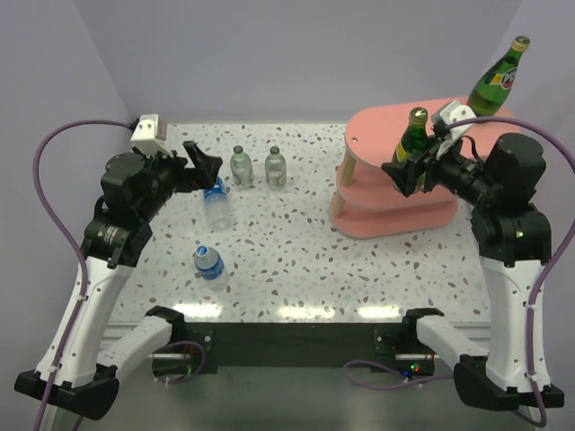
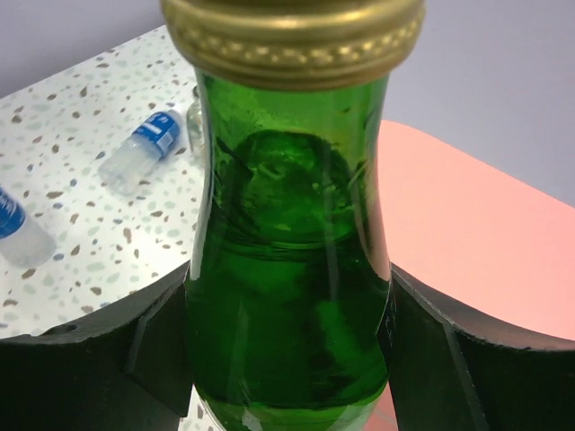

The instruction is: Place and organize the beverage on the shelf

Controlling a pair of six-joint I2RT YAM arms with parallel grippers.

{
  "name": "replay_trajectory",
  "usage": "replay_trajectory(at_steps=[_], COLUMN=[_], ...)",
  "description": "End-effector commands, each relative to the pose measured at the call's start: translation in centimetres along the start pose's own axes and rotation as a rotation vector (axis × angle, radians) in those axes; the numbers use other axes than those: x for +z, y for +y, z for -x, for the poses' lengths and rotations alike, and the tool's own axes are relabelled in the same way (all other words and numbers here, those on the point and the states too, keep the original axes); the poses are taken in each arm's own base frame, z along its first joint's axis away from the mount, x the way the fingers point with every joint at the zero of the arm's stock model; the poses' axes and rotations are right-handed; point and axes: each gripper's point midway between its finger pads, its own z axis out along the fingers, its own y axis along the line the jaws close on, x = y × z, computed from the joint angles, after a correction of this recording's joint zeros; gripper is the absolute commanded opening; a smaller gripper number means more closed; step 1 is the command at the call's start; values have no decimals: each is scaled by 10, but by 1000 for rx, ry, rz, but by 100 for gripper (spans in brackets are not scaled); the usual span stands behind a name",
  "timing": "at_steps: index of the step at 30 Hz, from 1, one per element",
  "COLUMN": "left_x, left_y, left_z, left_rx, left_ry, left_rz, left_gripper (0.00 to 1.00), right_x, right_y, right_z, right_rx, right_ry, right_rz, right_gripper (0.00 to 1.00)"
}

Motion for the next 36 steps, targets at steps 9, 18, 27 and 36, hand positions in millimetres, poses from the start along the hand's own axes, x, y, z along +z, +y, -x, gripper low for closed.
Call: replay_trajectory(at_steps=[9,18,27,36], left_x=[3,8,10,10], left_y=[1,7,14,17], left_z=[10,1,-6,-10], left_rx=[58,96,145,156], left_ry=[-65,-59,-49,-40], left_rz=[-9,-2,15,22], left_gripper=[98,98,100,100], right_x=[-44,-64,-85,-92], right_y=[-83,-139,-195,-235], right_z=[77,72,60,54], right_rx=[-15,99,137,115], right_ry=[-205,-194,-189,-215], right_rz=[-444,-718,-970,-1065], right_gripper=[0,0,0,0])
